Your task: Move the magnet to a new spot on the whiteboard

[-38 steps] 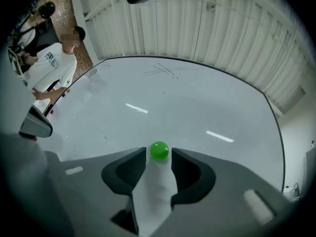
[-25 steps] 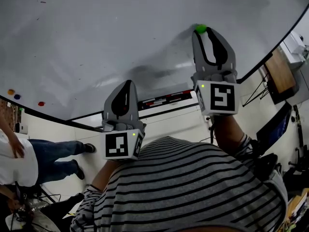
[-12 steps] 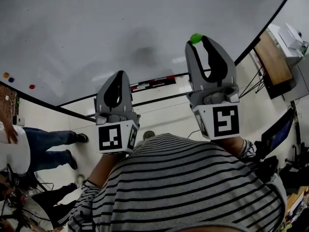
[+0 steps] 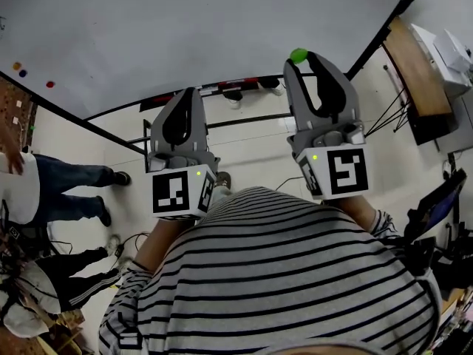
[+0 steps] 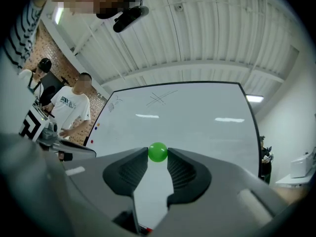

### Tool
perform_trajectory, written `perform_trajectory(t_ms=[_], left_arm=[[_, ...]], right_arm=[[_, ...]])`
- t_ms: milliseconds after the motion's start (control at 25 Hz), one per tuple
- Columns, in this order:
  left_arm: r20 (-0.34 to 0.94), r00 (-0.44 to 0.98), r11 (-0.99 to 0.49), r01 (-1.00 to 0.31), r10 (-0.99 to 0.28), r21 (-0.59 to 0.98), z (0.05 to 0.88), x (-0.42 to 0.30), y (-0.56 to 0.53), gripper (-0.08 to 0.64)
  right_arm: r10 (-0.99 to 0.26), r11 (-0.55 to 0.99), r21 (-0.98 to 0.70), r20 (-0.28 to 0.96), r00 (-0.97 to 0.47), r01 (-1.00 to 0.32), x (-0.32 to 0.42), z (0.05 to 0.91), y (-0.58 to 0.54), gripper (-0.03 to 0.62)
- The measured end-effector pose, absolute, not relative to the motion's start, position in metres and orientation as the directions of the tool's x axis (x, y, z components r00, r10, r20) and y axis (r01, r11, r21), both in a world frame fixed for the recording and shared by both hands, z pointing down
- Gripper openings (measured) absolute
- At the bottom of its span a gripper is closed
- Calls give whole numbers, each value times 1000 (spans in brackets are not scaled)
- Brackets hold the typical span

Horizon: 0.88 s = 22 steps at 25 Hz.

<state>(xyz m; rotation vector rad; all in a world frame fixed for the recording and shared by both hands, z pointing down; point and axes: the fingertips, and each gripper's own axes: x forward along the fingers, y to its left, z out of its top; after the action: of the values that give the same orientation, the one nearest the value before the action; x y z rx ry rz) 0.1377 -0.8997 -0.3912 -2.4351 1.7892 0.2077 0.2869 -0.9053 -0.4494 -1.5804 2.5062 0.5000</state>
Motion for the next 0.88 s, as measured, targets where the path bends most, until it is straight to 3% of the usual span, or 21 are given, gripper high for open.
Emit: perform_trajectory(t_ms=[280, 880], left_arm=[[-182, 273, -268, -962, -945, -53, -383, 141, -885, 15], [-165, 231, -235, -972, -959, 9, -380, 125, -894, 17]], right_arm=[[-849, 410, 204, -271, -454, -889, 289, -434, -899, 124], [-849, 412, 206, -267, -456, -888, 283, -435, -905, 124]])
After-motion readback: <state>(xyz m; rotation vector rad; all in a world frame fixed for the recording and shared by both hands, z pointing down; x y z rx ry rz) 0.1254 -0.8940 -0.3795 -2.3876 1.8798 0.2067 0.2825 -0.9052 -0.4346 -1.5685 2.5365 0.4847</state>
